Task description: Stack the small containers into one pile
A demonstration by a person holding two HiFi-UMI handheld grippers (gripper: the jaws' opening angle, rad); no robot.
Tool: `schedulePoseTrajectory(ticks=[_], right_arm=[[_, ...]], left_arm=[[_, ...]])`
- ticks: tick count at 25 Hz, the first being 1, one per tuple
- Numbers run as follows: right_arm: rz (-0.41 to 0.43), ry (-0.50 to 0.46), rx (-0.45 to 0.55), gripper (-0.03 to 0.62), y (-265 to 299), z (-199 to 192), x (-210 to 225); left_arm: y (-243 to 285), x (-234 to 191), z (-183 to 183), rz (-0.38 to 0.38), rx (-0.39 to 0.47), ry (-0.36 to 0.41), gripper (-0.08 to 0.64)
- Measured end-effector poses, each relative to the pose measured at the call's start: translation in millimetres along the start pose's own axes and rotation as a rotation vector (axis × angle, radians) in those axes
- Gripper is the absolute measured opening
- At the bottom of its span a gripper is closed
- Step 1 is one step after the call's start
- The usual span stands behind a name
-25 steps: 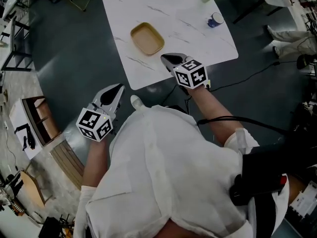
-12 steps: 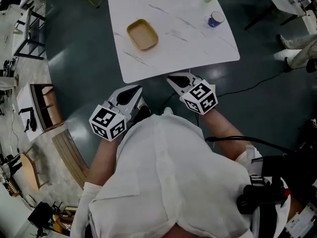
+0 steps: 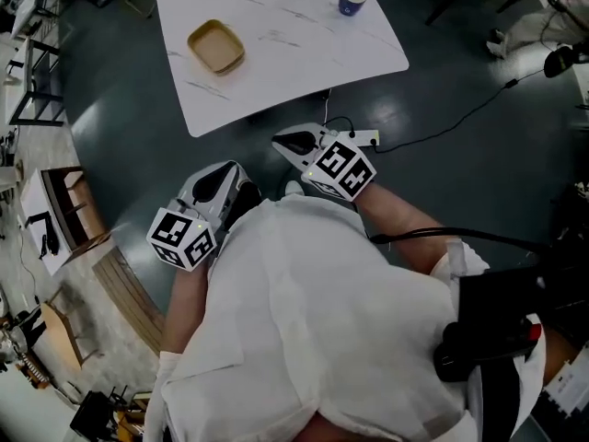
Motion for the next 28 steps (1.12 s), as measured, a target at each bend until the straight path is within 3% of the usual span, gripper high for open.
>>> schedulePoseTrajectory(ticks=[28], right_arm=[[0.015,-0.048,-0.001,0.005,-28,-22,-35]], left_arm=[[-10,41,-11,-0.008,0.011,0.025,0.006]])
Point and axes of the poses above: the fingertips, and each gripper's own axes: y forward along the fingers, x to its right, z out of its top, the point moved 9 cm from there along -y, backward along the fingers, and after that the axes turned 11 degrees about y, right-handed, at the moved point
